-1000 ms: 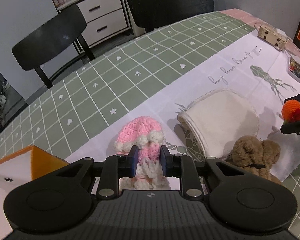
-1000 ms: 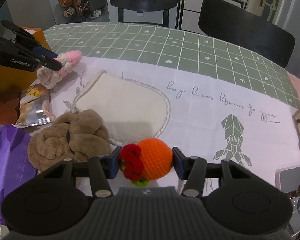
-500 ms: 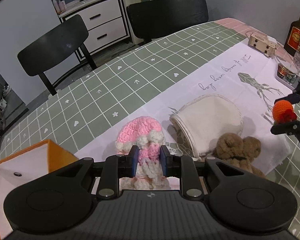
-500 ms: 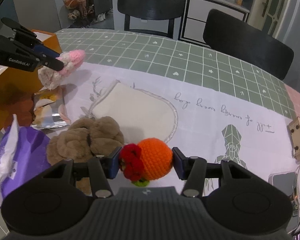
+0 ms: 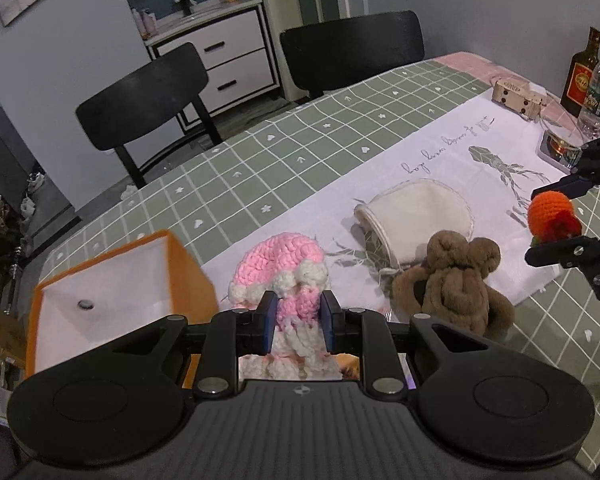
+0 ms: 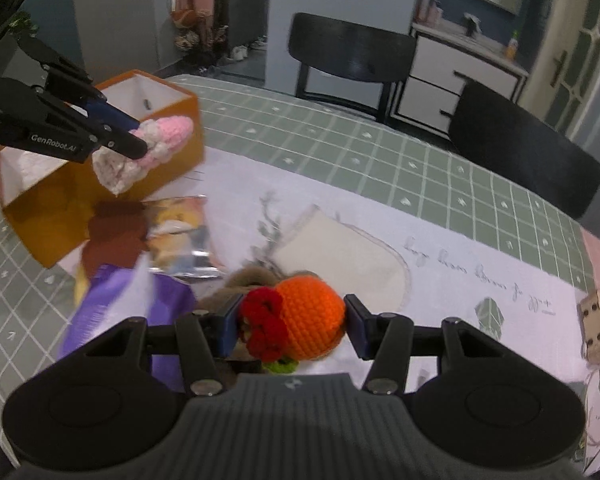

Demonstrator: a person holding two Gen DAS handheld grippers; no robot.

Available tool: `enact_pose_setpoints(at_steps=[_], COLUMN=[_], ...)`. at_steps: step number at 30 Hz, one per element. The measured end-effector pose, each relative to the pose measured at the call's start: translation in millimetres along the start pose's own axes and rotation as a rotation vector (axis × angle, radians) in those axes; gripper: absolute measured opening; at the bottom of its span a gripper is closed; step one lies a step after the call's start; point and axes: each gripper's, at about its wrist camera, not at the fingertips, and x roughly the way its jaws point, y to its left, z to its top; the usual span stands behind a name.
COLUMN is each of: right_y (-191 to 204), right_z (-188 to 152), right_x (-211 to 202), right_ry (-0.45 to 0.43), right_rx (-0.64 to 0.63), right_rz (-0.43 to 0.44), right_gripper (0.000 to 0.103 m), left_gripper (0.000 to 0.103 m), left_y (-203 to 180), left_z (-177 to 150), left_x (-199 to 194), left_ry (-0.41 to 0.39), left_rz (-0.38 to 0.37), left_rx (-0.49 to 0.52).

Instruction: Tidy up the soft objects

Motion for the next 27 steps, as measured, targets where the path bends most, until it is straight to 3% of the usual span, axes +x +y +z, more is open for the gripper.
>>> enact_pose_setpoints(at_steps=[16, 27], right_y=[110, 162], right_z=[40, 77], right_x=[-28, -17], right_ry=[-0.070, -0.097], right_rx=[-0.176, -0.248], right_rz=[0.070, 0.111], right_gripper=[0.053, 0.053], left_gripper=[0.026, 0.026], left_y=[55, 94], left_z=[-65, -81], left_x=[-79, -82], left_ry=[-0.052, -0.055], left_rz=[0.086, 0.107], left_rx=[-0.109, -0.169])
